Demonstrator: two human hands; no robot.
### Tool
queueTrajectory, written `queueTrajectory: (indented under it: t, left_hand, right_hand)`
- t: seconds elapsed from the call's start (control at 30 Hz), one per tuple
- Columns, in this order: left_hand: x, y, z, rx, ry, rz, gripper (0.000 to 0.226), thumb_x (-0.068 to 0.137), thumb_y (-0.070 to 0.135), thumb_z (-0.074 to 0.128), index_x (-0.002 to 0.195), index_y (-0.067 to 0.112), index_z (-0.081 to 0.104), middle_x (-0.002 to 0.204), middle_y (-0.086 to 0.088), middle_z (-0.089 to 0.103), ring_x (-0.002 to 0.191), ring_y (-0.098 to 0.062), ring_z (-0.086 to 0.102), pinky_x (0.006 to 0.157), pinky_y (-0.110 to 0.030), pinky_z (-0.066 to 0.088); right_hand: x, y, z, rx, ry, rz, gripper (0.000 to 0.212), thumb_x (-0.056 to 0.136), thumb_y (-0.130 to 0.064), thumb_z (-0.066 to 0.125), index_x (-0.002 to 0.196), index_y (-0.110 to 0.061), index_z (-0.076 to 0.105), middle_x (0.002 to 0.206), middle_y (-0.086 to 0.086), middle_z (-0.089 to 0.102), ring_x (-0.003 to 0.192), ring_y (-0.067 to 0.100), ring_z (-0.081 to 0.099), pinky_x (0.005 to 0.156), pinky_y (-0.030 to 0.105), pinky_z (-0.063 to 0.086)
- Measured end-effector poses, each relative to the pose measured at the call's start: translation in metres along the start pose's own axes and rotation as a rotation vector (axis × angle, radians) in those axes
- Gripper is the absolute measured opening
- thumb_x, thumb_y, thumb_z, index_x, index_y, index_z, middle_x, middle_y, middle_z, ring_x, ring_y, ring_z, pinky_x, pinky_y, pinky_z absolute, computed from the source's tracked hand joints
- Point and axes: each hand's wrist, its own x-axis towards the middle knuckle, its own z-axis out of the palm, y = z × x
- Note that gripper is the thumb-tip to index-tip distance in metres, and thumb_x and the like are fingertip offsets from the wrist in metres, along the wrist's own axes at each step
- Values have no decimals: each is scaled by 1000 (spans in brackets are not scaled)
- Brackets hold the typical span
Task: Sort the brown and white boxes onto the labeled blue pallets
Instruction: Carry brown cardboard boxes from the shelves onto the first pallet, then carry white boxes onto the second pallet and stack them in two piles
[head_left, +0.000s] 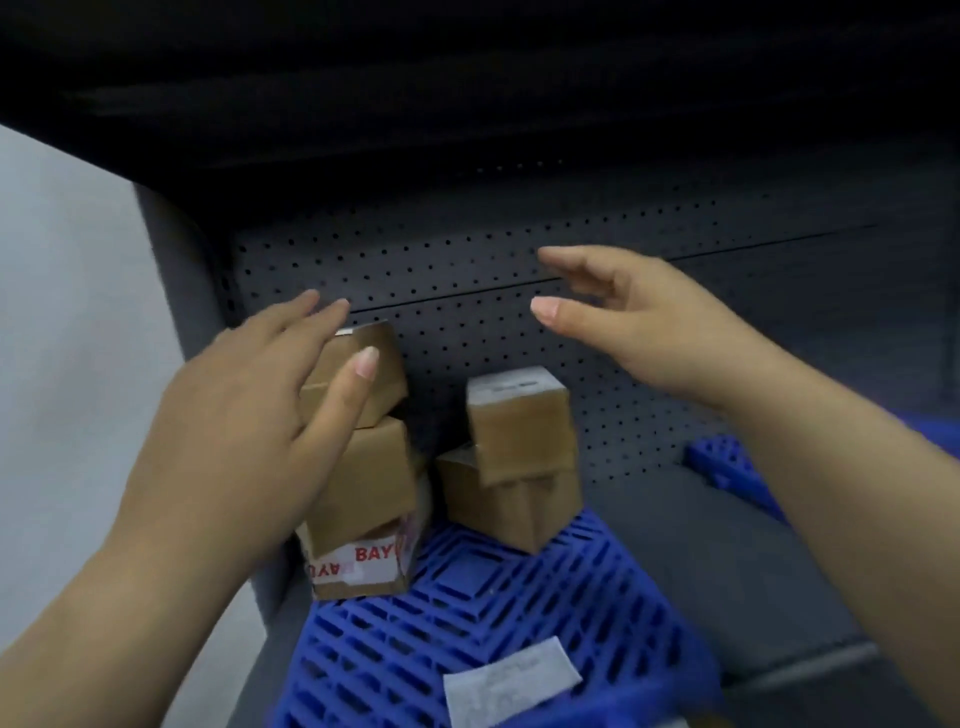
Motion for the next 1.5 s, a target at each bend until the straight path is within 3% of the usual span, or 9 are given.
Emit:
queueTrajectory:
  t: [0.13, 0.27, 0.5, 0.7, 0.87, 1.1, 1.27, 1.43, 1.5]
  left_hand:
    - [-17, 49, 17, 109, -140, 96, 67, 88, 56, 21, 132, 13, 48, 137, -13, 49, 118, -34, 49, 99, -52, 36]
    - [-38, 113, 34, 59, -233, 143, 66, 86, 57, 23, 126, 14, 54, 131, -13, 54, 111, -34, 54, 98, -50, 35]
    - [-66, 234, 68, -25, -324, 218, 72, 86, 62, 18, 122, 15, 58, 127, -10, 59, 105, -31, 61, 90, -52, 43]
    - [-79, 362, 107, -72, -387, 227, 74, 85, 66, 18, 130, 17, 52, 135, -10, 52, 115, -30, 57, 99, -40, 21]
    - [-90, 475, 137, -181, -421, 274, 76, 86, 67, 13, 131, 18, 51, 136, -8, 51, 118, -27, 55, 102, -44, 29]
    - [-76, 608, 174, -376, -338, 356, 85, 74, 76, -2, 146, 33, 13, 155, 4, 9, 141, -11, 11, 113, -37, -1]
    - [-64, 689, 210, -325, -402, 434, 76, 85, 69, 11, 141, 24, 34, 148, -5, 34, 135, -21, 34, 107, -36, 2]
    - [-56, 770, 268, -377, -394, 489, 76, 85, 70, 11, 144, 26, 27, 152, -3, 26, 139, -19, 26, 108, -36, -1]
    - [-44, 802, 293, -345, -387, 501, 72, 87, 67, 16, 141, 23, 35, 148, -5, 35, 135, -21, 36, 107, -37, 6]
  right_hand:
    - [-75, 11, -29, -376, 157, -13, 65, 84, -54, 49, 144, -35, 29, 143, -24, 30, 132, -4, 24, 107, 20, 23]
    - [-133, 38, -62, -638, 231, 26, 73, 82, -64, 31, 145, -28, 29, 152, -7, 29, 140, 9, 19, 117, 33, 13]
    - [-222, 85, -144, -724, 239, 183, 73, 81, -66, 16, 146, -34, 21, 155, -14, 18, 143, 2, 7, 115, 24, -5]
    - [-294, 125, -255, -843, 132, 331, 78, 75, -70, 5, 147, -38, 5, 157, -16, 0, 143, 2, -6, 113, 22, -11]
    - [-346, 166, -354, -957, 79, 420, 70, 84, -64, 14, 147, -38, 1, 157, -16, -5, 144, 5, -7, 114, 26, -11]
    - [-394, 223, -458, -1030, 124, 557, 73, 79, -67, 10, 146, -41, -3, 151, -21, -12, 144, 7, -12, 109, 26, -17]
    - [-419, 278, -519, -1097, 144, 674, 75, 76, -71, 2, 145, -43, -9, 155, -17, -13, 143, 8, -15, 112, 32, -15]
    - [-439, 353, -578, -1153, 128, 753, 90, 60, -79, -21, 142, -44, -15, 157, -13, -12, 144, 11, -14, 113, 35, -12]
    - [-437, 385, -608, -1158, 130, 769, 89, 58, -80, -22, 140, -45, -18, 156, -13, -14, 143, 11, -15, 114, 35, -12]
